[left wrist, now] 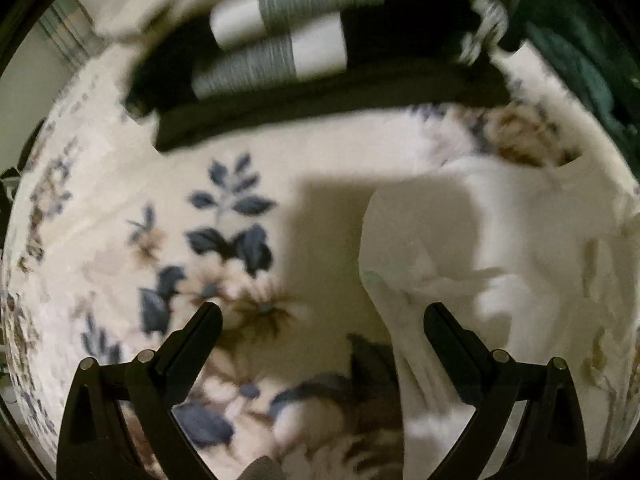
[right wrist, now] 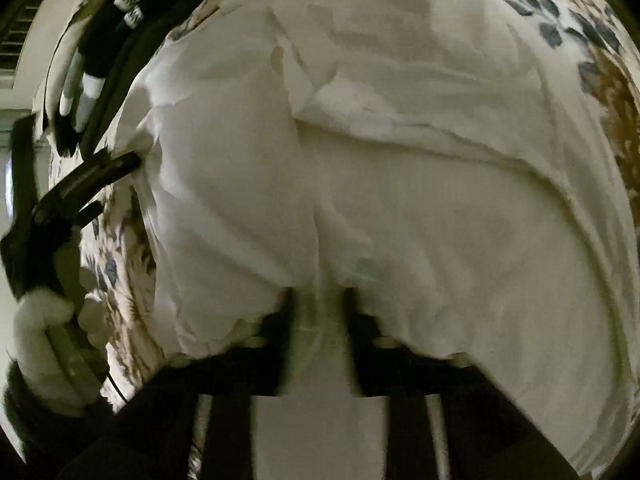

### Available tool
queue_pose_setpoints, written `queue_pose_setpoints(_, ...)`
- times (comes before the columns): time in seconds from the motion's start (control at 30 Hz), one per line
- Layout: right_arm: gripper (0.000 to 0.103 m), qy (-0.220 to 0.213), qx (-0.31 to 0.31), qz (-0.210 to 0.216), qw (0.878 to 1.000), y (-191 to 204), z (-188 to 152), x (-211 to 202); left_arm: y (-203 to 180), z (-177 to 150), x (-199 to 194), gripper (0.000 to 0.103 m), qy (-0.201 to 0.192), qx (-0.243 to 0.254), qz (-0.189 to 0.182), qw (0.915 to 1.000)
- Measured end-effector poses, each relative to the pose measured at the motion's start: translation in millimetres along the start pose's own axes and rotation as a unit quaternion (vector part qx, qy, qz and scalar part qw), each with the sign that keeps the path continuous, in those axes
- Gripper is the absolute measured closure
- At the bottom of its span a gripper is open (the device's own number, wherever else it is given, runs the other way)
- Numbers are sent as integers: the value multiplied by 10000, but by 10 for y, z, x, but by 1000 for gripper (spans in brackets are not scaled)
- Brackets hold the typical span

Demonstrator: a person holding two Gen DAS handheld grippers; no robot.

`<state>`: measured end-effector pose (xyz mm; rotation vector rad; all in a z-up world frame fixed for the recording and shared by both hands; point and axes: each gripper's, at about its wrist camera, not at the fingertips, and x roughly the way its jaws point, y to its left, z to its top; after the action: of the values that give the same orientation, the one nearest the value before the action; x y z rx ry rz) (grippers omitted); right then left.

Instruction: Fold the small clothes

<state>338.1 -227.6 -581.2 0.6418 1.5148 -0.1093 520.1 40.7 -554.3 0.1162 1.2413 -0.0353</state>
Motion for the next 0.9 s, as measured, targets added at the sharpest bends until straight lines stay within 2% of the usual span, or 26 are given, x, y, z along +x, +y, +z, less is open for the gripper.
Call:
queue_pose_setpoints(0.07, 31, -157, -132, -245, 9995, -45, 40, -166, 10, -122, -247, 0, -227, 8, 5, 9997)
queue_pose_setpoints(0.13, 27, -223, -325, -478, 9981, -99, 83, -318, -45, -286, -484, 0, -394, 1, -8, 9992)
queue_pose_setpoints(0.23, 13, -164, -478, -468, 9976, -237, 137, -565, -342, -389, -699, 0, -376, -93, 16, 9992)
queue_pose_setpoints(0.33, 11, -69, -668, -421, 9969, -435, 253, -834, -632, -682, -959, 0, -171, -232, -19, 9996)
queue_pose_setpoints(0.37, 11, -25, -730, -418, 9965, -520, 288, -917, -758, -879, -1062, 0, -57, -279, -64, 9996)
queue_pose_setpoints(0.4, 11, 41, -805, -436, 9958, -647, 297, -1033, -944, -791, -1140, 0, 53, -311, -95, 9995)
queue_pose_setpoints(0.47, 11, 243, -991, -491, 9936, -985, 328, -1288, -1290, -1137, -1307, 0, 365, -377, -239, 9983)
queue_pose_setpoints(0.5, 11, 336, -1091, -533, 9920, -1149, 333, -1393, -1543, -1159, -1354, 0, 522, -406, -310, 9973)
queue_pose_setpoints(0.57, 11, 471, -1262, -658, 9887, -1510, 384, -1618, -1897, -1426, -1423, 0, 855, -478, -505, 9939)
queue_pose_setpoints(0.63, 14, 549, -1437, -700, 9856, -1876, 465, -1859, -2377, -1744, -1452, 0, 1232, -589, -791, 9875)
queue_pose_setpoints(0.67, 28, 545, -1541, -729, 9839, -1995, 508, -1935, -2634, -1895, -1446, 0, 1427, -631, -936, 9833)
queue_pose_setpoints(0.7, 48, 567, -1687, -859, 9803, -2148, 578, -2018, -2834, -2003, -1469, 0, 1541, -649, -1019, 9806)
queue_pose_setpoints(0.73, 58, 572, -1780, -952, 9777, -2264, 642, -2053, -3029, -2112, -1452, 0, 1640, -667, -1110, 9779)
queue_pose_setpoints(0.77, 63, 551, -1839, -1024, 9760, -2353, 695, -2074, -3204, -2210, -1421, 0, 1750, -686, -1183, 9750)
queue_pose_setpoints(0.83, 63, 565, -1867, -1008, 9756, -2534, 848, -2114, -3551, -2406, -1370, 0, 1993, -777, -1481, 9656)
queue_pose_setpoints(0.9, 61, 649, -1756, -836, 9788, -2657, 1009, -2100, -3840, -2582, -1284, 0, 2195, -745, -1598, 9595)
